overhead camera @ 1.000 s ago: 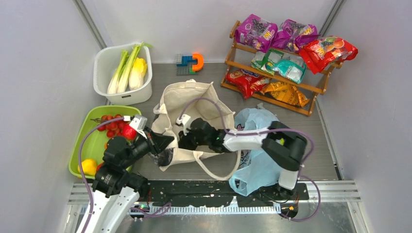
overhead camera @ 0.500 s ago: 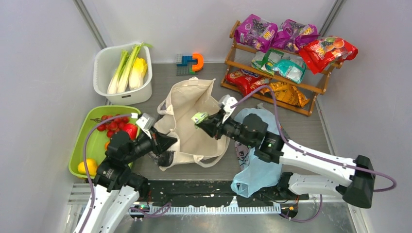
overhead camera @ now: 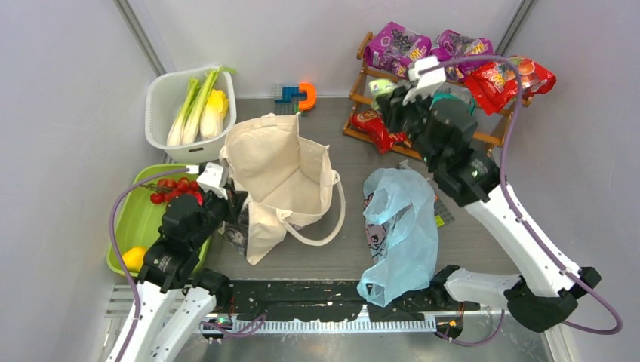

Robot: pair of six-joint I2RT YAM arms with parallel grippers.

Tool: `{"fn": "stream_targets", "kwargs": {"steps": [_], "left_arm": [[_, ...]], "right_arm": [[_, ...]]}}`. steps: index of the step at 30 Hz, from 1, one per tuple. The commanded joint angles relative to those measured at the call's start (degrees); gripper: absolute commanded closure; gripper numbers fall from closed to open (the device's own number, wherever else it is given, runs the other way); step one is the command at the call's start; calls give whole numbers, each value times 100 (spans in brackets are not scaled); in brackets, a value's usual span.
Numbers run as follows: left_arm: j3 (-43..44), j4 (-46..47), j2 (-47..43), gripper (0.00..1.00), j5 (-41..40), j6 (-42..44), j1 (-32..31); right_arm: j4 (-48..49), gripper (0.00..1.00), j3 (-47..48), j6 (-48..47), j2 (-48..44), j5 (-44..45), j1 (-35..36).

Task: Untie the knot of the grocery bags and take out the mixed food
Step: Place the fake candies on the shelf.

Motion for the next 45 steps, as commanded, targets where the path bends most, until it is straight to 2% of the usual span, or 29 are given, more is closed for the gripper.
{"fn": "stream_targets", "kwargs": {"steps": [1, 6, 12, 18, 19, 21, 24, 35, 45], "left_arm": [[-305, 263, -15, 100, -629, 573, 34], [-495, 336, -34, 100, -590, 676, 34], [-529, 359, 30, 100, -513, 722, 34], [-560, 357, 20, 100, -513, 753, 36], [-561, 368, 26, 100, -525, 761, 34], [-552, 370, 64, 100, -540, 773, 34], [-545, 349, 112, 100, -559, 782, 34], [-545, 336, 211, 100, -645, 802, 34], [-546, 337, 308, 100, -667, 827, 34]], "right_arm": [[-1095, 95, 1068, -110, 677, 297, -723], [-1436, 95, 1690, 184, 1505, -192, -1423], [-747, 95, 1614, 489, 2471, -414, -1739], [762, 95, 794, 703, 2930, 136, -1742], [1461, 95, 431, 683, 2939, 228, -1742], [2442, 95, 11, 434, 3024, 422, -1742], [3277, 95, -64, 75, 3448, 614, -1742], [4223, 95, 581, -982, 4768, 963, -1751], [4882, 95, 905, -1254, 5201, 1223, -1798]]}}
